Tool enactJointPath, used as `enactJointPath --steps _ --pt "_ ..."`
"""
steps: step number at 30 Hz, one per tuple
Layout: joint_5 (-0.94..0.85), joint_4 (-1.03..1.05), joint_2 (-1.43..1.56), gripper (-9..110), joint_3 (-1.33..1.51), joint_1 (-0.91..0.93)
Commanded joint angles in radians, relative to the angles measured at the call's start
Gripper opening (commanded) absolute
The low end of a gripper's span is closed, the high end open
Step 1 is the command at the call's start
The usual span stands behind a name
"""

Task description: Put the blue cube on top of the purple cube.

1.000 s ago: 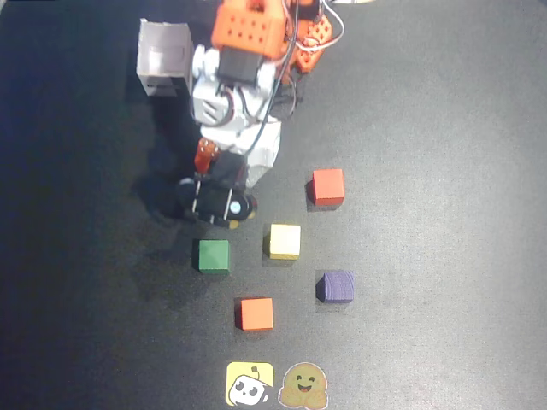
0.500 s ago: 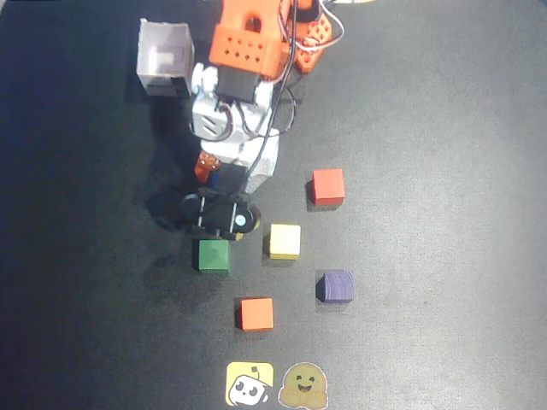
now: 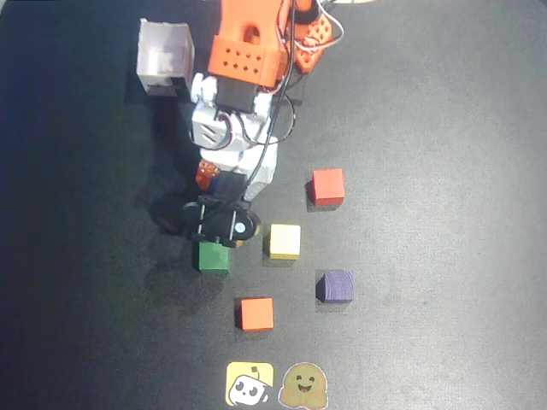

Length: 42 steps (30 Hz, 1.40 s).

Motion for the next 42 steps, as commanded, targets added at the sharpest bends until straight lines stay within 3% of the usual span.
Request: enactJointPath --steps 1,13,24,42 --pt "-0.003 -0.017 -0.002 20 -0.023 0.008" --pt "0.005 -0.067 -0.005 8 0.026 0.008" --pt "0.012 -0.028 0.021 7 -0.014 0.002" --pt "0.075 0.239 -0.014 7 -0.397 -0.091"
